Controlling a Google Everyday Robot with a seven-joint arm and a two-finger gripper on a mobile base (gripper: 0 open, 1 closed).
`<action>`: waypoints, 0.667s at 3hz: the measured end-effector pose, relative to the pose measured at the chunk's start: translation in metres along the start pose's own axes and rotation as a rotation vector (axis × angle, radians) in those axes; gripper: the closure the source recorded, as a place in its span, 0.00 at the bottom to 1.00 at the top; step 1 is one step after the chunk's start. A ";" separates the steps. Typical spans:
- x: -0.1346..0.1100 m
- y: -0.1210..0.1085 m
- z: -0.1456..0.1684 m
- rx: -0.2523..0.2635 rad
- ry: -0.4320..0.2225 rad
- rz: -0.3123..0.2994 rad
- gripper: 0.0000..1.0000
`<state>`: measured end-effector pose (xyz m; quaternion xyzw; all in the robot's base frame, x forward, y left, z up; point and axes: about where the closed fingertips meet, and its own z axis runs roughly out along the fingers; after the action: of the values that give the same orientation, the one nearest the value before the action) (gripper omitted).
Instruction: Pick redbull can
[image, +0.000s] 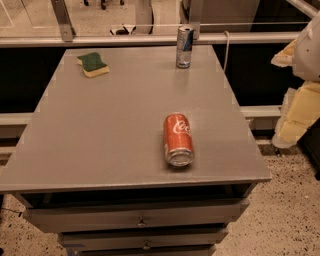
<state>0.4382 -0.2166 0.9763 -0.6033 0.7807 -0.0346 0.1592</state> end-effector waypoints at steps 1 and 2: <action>-0.001 -0.002 0.001 0.003 -0.009 0.000 0.00; -0.003 -0.028 0.018 0.032 -0.021 0.009 0.00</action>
Offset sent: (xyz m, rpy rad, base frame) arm 0.0769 -0.0099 -0.0288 0.0269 -0.0666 -0.0303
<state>0.4698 -0.2191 0.9663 -0.5974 0.7812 -0.0398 0.1771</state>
